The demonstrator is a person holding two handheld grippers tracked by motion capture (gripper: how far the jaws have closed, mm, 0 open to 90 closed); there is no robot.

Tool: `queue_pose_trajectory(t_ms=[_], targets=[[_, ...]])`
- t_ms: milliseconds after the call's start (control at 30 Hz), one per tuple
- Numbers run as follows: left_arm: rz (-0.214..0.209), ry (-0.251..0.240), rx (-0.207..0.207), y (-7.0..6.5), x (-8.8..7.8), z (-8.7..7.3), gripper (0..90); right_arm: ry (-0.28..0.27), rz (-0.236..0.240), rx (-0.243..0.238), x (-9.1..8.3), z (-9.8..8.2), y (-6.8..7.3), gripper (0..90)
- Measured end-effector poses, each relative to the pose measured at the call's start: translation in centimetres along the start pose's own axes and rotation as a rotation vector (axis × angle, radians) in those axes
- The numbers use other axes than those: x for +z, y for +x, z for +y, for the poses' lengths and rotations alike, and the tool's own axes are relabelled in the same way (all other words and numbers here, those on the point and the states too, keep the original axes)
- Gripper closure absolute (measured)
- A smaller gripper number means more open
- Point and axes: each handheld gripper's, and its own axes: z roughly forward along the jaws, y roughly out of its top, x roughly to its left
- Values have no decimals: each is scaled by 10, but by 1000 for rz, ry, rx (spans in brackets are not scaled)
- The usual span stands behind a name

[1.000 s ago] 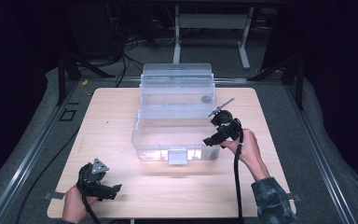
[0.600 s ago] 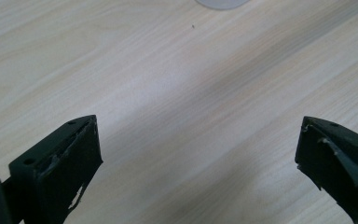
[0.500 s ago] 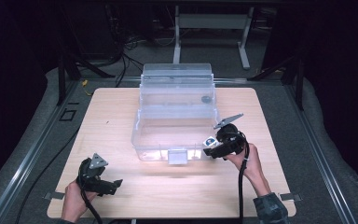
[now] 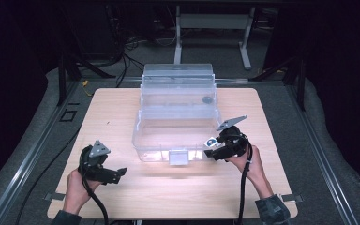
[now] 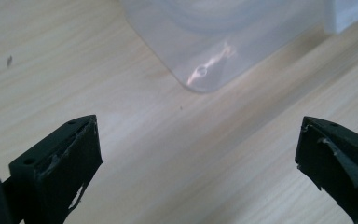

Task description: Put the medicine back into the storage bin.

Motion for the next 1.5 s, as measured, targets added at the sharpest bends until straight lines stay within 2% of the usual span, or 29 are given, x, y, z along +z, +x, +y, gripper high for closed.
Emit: queue_pose_trajectory(t_ms=[167, 267, 367, 633, 800, 933, 1100, 1167, 1233, 1267, 1400, 1500], targets=[[-13, -38, 12, 6, 1, 33, 2, -5, 12, 8, 0, -1, -2, 253], [-46, -57, 9, 11, 3, 49, 2, -5, 23, 12, 1, -1, -1, 260], [-61, -69, 13, 14, 6, 66, 0, -9, 31, 9, 3, 1, 1, 261], [-74, -75, 42, 23, 13, 99, 0, -3, 37, 1, 10, 4, 3, 279], [-85, -103, 50, 30, 17, 120, 3, 0, 37, -18, 13, 3, 4, 286], [-109, -118, 53, 36, 25, 141, 9, 14, 31, -26, 18, 4, 5, 294], [-118, -114, 63, 38, 37, 164, 15, 9, 47, -19, 21, 4, 6, 303], [-137, -115, 69, 38, 41, 171, 17, 11, 41, -22, 21, 4, 7, 301], [-181, -122, 66, 40, 43, 179, 18, 11, 47, -24, 19, 3, 6, 301], [-190, -130, 62, 41, 44, 182, 18, 13, 44, -24, 19, 2, 6, 303], [-153, -112, 108, 44, 49, 199, 29, 3, 39, -23, 17, 1, 3, 308], [-147, -97, 113, 51, 58, 212, 40, 7, 44, -18, 19, 2, 2, 311]])
